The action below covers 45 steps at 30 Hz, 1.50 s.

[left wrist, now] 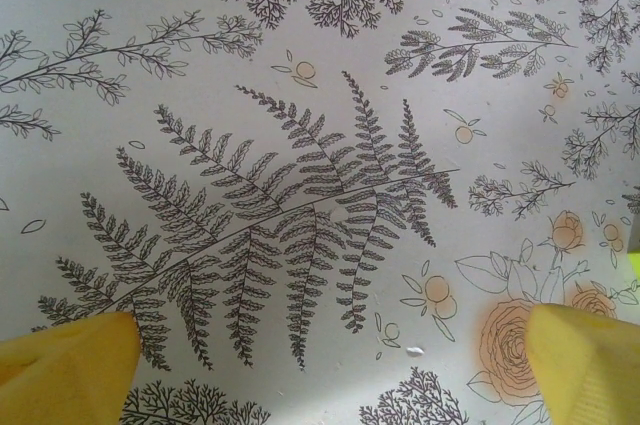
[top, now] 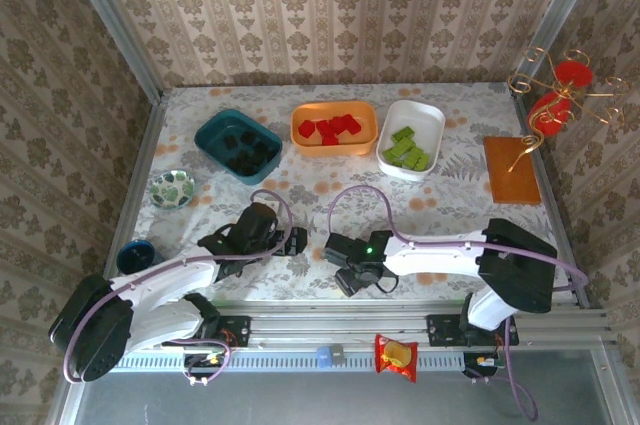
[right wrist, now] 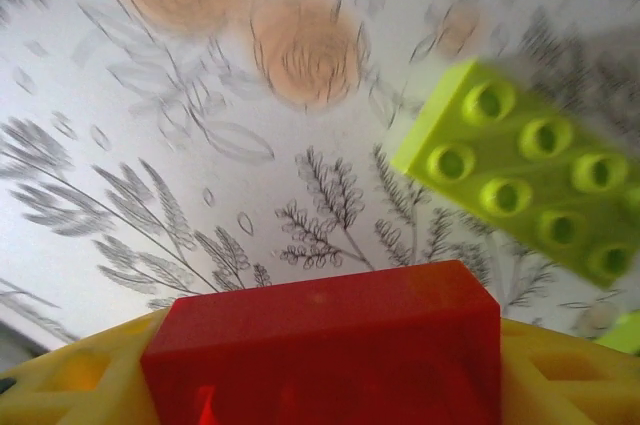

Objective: Sort the legos into containers by color
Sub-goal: Pick up the lego from the bottom-center of the table, then place the lego in the container.

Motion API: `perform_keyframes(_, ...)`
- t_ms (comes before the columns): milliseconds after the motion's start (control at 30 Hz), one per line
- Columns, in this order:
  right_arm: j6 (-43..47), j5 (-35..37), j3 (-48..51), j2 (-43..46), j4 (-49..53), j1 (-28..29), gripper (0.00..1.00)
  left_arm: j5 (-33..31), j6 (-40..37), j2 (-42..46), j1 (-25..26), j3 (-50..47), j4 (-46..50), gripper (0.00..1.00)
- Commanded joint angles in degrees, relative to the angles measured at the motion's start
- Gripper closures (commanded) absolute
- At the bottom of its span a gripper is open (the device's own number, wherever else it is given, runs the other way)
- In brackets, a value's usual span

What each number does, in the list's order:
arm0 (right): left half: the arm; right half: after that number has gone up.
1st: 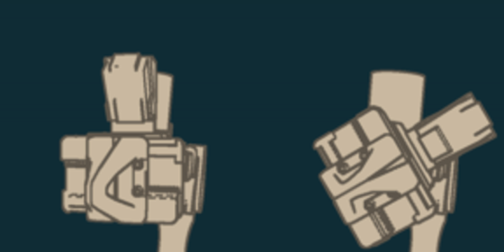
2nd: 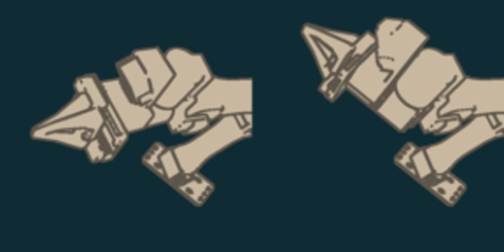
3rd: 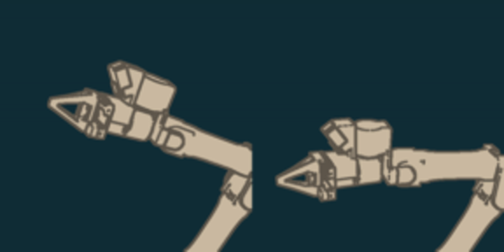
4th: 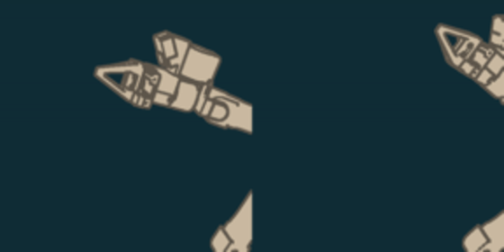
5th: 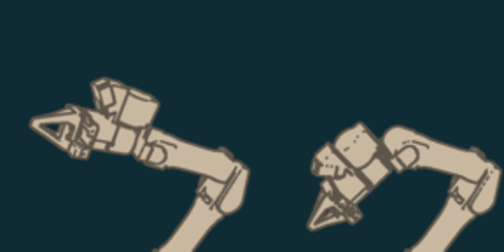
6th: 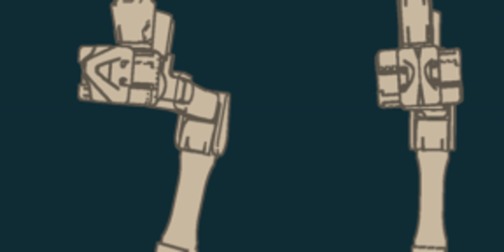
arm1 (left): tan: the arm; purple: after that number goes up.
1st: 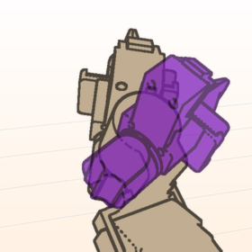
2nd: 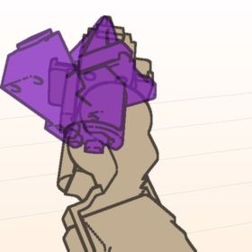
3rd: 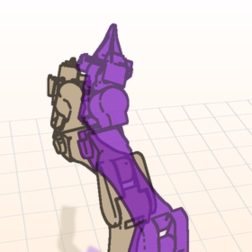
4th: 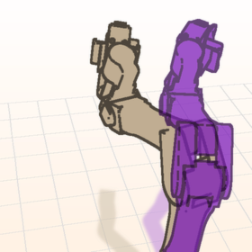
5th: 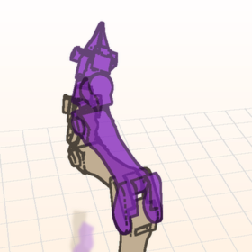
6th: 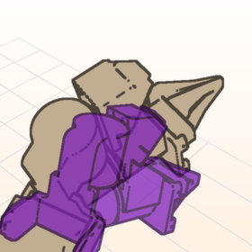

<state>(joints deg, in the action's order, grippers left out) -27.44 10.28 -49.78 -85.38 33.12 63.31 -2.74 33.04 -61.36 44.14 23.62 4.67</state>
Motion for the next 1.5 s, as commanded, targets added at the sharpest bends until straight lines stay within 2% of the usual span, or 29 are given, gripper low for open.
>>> perform_keyframes(0, 4.74, 2.89, -5.39, 4.63, -1.08, -4.6, 0.46, -0.06, 0.45, 1.56, -0.37, 0.11, 1.81, 0.0)
perform_keyframes(100, 8.32, 0.79, -10.41, 3.46, -5.77, -12.28, 0.47, -0.46, 0.45, 2.45, -0.38, 0.37, 2.6, 0.0)
perform_keyframes(233, 11.08, -2.74, -22.63, -6.9, -10.87, -21.77, 0.47, -0.37, 0.38, 3.0, -0.37, 1.27, 3.87, 0.0)
perform_keyframes(433, 11.02, -4.31, -47.45, -29.91, -7.84, -29.08, 0.47, -0.46, 0.6, 4.0, 0.23, 2.14, 6.07, 0.0)
perform_keyframes(600, 9.51, -3.17, -66.57, -44.03, -2.64, -32.13, 0.46, -0.34, 1.31, 5.26, 0.82, 2.3, 6.82, 0.0)
perform_keyframes(633, 9.28, -3.23, -70.37, -46.33, -0.1, -32.65, 0.43, -0.31, 1.31, 5.5, 1.01, 2.45, 7.02, 0.0)
perform_keyframes(733, 9.4, -2.92, -79.51, -50.95, 4.66, -33.49, 0.19, -0.49, 1.09, 6.03, 1.2, 2.96, 8.0, 0.0)
perform_keyframes(800, 9.86, -2.77, -81.97, -51.36, 6.35, -33.51, 0.14, -0.55, 1.0, 6.25, 1.26, 3.18, 8.46, 0.0)
perform_keyframes(867, 10.46, -2.68, -80.75, -49.31, 6.47, -33.43, 0.11, -0.51, 0.88, 6.47, 1.28, 3.45, 8.69, 0.0)
perform_keyframes(933, 10.63, -2.29, -75.09, -44.5, 4.82, -33.04, 0.11, -0.76, 0.8, 6.98, 1.25, 3.73, 9.12, 0.0)
perform_keyframes(1233, 7.72, -0.29, -33.43, -14.54, -4.11, -27.61, 0.11, -2.48, 0.01, 9.36, 0.87, 3.59, 9.15, 0.0)
perform_keyframes(1333, 5.43, 1.66, -21.99, -7.29, -3.99, -24.02, 0.11, -2.55, -0.37, 9.24, 0.69, 3.3, 8.7, 0.0)
perform_keyframes(1467, 0.11, 2.8, -10.52, -2.09, -3.27, -19.61, 0.11, -2.45, -0.42, 8.76, 0.18, 2.71, 7.69, 0.0)
